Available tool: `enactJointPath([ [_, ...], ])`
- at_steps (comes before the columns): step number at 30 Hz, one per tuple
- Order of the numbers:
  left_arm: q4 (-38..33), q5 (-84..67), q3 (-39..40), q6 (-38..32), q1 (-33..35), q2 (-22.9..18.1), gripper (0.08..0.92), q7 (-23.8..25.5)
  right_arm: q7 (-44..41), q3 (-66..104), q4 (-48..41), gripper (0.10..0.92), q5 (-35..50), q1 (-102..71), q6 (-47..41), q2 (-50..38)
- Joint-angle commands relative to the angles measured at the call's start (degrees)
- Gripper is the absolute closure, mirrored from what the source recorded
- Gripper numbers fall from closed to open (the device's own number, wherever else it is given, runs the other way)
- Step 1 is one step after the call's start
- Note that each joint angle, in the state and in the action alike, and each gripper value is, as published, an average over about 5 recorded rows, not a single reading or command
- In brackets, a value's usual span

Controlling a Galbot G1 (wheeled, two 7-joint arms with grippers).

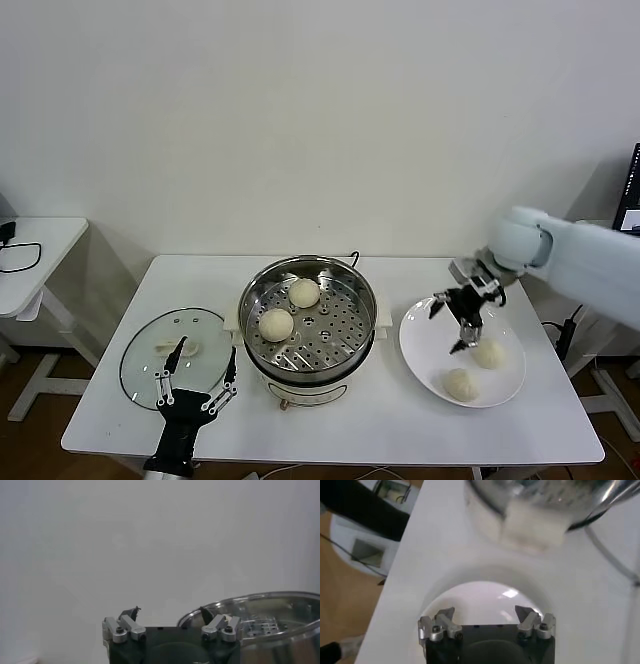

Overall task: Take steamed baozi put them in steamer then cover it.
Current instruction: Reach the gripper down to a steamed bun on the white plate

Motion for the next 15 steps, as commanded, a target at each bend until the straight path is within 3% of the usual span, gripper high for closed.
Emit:
enactJointPath([
  [1,0.13,0.06,0.05,0.09,-0.02,-0.02,0.177,-0.01,-1.36,4.20,-2.59,0.203,-4.32,-10.39,1.87,-2.96],
  [15,0.73,0.09,-0.16,-0.12,0.02,-0.04,0.177,-0.05,-0.48,5.85,-5.66,0.203,-4.66,-13.19,1.87,-0.19],
])
